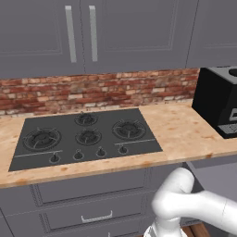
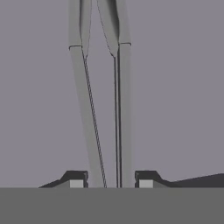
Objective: Take the tongs from the drawer on the right and place them on the dining counter next to the tray containing the kebab skewer.
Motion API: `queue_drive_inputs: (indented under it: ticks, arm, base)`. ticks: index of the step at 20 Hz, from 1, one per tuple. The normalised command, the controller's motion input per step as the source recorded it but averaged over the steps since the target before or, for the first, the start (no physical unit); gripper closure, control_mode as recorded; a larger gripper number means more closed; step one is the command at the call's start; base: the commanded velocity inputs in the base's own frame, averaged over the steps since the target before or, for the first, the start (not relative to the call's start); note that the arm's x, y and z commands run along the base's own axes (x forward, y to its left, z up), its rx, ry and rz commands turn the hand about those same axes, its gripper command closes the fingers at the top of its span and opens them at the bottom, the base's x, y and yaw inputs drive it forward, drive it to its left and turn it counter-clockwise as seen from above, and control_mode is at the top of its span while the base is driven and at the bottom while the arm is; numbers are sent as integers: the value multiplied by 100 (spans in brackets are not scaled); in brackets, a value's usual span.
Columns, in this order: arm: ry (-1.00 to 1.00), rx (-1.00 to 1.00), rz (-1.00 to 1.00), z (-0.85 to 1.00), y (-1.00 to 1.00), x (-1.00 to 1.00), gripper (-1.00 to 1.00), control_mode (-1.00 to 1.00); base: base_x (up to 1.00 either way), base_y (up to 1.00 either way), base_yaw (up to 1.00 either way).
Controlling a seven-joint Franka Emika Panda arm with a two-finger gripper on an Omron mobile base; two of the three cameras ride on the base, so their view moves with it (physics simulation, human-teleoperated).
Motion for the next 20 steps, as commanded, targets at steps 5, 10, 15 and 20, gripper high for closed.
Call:
queue_drive_inputs:
  ticks: [5,10,15,20]
  arm:
    - [0,0,0,49,27,-11,100,-100]
    - [0,0,0,42,38,0,100,-100]
    - [0,0,0,36,48,4,100,-100]
    - [0,0,-5,34,59,10,100,-100]
  base:
    - [0,0,0]
    - [0,0,0]
    - [0,0,0]
    - [0,0,0]
